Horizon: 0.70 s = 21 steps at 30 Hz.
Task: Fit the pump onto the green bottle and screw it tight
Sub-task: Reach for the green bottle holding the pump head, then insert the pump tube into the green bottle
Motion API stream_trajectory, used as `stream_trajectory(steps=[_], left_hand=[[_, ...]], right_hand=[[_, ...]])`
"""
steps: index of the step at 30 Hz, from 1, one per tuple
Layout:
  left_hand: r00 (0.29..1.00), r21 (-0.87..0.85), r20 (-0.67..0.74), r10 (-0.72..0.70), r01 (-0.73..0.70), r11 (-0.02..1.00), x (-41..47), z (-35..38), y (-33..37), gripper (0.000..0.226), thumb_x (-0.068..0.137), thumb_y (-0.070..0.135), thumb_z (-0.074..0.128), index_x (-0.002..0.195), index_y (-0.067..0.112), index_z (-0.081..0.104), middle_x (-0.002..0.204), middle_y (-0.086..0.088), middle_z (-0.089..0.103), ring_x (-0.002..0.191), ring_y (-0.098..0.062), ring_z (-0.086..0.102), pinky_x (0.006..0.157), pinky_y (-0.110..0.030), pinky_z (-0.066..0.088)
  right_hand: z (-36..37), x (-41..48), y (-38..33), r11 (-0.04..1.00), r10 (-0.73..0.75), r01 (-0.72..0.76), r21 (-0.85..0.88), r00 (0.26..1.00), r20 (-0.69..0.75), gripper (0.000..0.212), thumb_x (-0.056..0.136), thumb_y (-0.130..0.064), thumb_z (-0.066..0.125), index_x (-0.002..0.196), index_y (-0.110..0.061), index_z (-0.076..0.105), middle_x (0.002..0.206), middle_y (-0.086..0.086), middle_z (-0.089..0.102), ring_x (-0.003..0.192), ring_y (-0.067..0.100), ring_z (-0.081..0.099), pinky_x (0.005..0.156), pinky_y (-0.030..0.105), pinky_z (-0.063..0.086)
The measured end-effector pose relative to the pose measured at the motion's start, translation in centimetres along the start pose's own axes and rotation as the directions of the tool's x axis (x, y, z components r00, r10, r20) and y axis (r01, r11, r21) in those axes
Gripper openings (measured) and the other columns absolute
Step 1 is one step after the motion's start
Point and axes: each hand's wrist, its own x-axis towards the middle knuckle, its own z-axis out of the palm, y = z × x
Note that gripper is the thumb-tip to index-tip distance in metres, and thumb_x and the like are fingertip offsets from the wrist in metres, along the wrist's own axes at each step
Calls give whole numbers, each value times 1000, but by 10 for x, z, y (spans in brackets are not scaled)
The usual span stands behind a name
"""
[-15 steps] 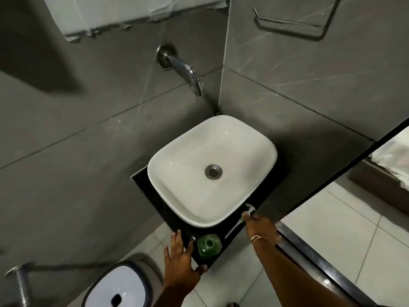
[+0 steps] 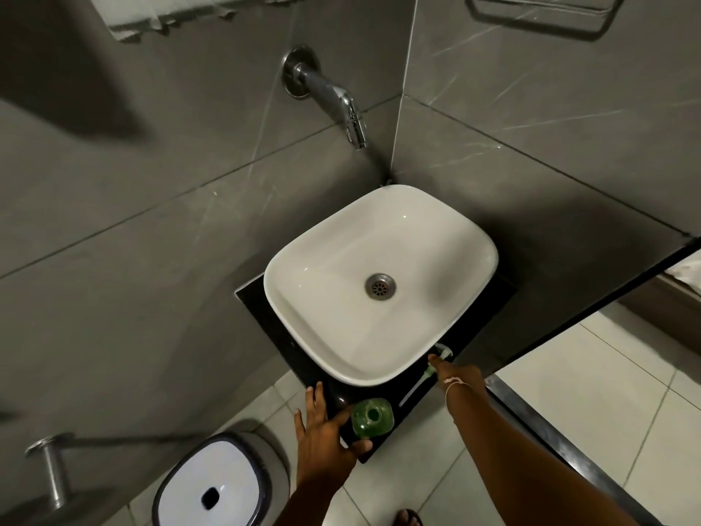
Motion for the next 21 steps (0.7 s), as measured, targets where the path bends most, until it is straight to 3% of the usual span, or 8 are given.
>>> stream_trajectory(steps=[5, 7, 9, 10, 13, 17, 21], left_hand=[[999, 49, -14, 36, -35, 998, 3, 0, -1, 61, 63, 64, 70, 120, 47, 56, 160, -2, -11, 142, -16, -25, 117, -51, -10], [999, 82, -6, 49, -48, 995, 4, 0, -3, 60, 65, 64, 70, 120, 44, 57, 160, -2, -14, 138, -13, -30, 117, -50, -10], [999, 107, 2, 54, -54, 993, 5, 0, -3, 60, 66, 64, 69, 121, 43, 57, 160, -2, -16, 137, -13, -33, 116, -50, -12], [998, 113, 6, 57, -57, 992, 5, -1, -3, 61, 66, 65, 68, 121, 42, 56, 159, -2, -16, 137, -14, -34, 116, -50, -13], [997, 116, 12, 75, -76, 990, 3, -4, -2, 65, 67, 71, 62, 125, 44, 53, 157, 2, -18, 140, -17, -31, 115, -51, -14], [997, 140, 11, 75, -76, 987, 0, -8, 0, 64, 70, 68, 64, 128, 46, 49, 159, -3, -14, 142, -22, -27, 117, -53, -12], [998, 157, 11, 58, -59, 986, -1, -8, 3, 62, 72, 65, 65, 129, 46, 48, 160, -5, -15, 143, -23, -27, 117, -55, -9]], right_hand=[[-11, -12, 1, 984, 36, -51, 172, 995, 91, 67, 80, -50, 66, 116, 6, 58, 130, 27, 57, 120, 45, 53, 103, 49, 44], [-21, -37, 5, 978, -10, 10, 207, 1000, -3, 52, 80, -55, 63, 93, -5, 67, 118, 25, 64, 111, 43, 58, 96, 49, 46], [-29, -70, 14, 923, -133, 162, 350, 985, -105, 38, 78, -55, 65, 67, -19, 66, 98, 15, 73, 97, 33, 65, 89, 45, 49], [-33, -89, 19, 871, -208, 250, 423, 967, -145, 36, 75, -55, 67, 66, -20, 68, 94, 7, 74, 94, 26, 66, 86, 41, 50], [-38, -139, 31, 703, -390, 459, 544, 888, -244, 33, 66, -59, 73, 84, -30, 72, 112, -11, 68, 113, 14, 60, 96, 39, 47], [-24, -172, 35, 614, -598, 704, 358, 710, -371, 27, 62, -60, 66, 84, -44, 67, 128, -16, 60, 137, 13, 40, 108, 36, 35], [-3, -166, 45, 517, -722, 825, 229, 564, -401, 24, 70, -47, 71, 92, -49, 63, 128, -11, 63, 140, 10, 34, 114, 61, 25]])
